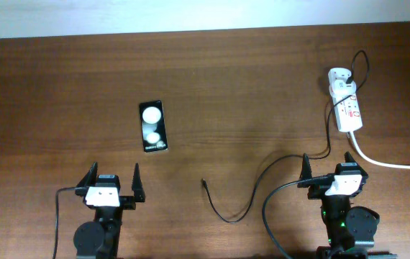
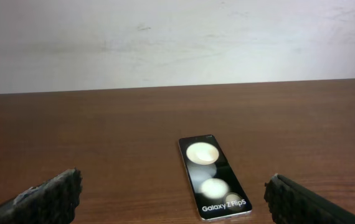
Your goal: Plug charger to phone and switch on socket
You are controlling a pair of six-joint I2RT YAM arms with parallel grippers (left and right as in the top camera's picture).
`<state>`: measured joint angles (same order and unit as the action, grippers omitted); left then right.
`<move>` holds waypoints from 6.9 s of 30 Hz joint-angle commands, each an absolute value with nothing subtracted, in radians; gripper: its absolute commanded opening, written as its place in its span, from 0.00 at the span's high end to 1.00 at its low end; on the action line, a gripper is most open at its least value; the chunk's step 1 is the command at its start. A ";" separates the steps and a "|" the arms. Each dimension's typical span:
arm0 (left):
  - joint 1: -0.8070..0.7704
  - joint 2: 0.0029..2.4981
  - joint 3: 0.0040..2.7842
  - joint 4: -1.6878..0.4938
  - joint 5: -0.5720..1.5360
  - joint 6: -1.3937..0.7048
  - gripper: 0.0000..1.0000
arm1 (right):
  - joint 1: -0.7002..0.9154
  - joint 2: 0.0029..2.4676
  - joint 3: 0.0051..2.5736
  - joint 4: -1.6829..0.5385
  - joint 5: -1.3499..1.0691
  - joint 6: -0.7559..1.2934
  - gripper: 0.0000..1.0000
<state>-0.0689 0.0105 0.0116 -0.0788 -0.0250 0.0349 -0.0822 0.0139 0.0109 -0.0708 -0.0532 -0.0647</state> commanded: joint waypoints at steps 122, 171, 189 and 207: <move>-0.090 1.390 1.335 -0.794 0.249 0.009 0.01 | -0.072 0.004 0.006 -0.074 -0.070 -0.071 0.01; -0.226 2.226 1.834 -1.187 -0.073 -0.314 0.01 | -0.072 0.004 0.006 -0.074 -0.070 -0.071 0.01; -0.179 2.295 1.834 -1.122 -0.015 -0.314 0.01 | -0.072 0.004 0.006 -0.074 -0.070 -0.071 0.01; -0.188 2.295 1.745 -1.057 0.038 -0.314 0.01 | -0.072 0.004 0.006 -0.074 -0.070 -0.071 0.01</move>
<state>-0.1848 2.2826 1.7966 -1.0748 0.0269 -0.3042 -0.0803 0.0139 0.0109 -0.0704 -0.0536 -0.0650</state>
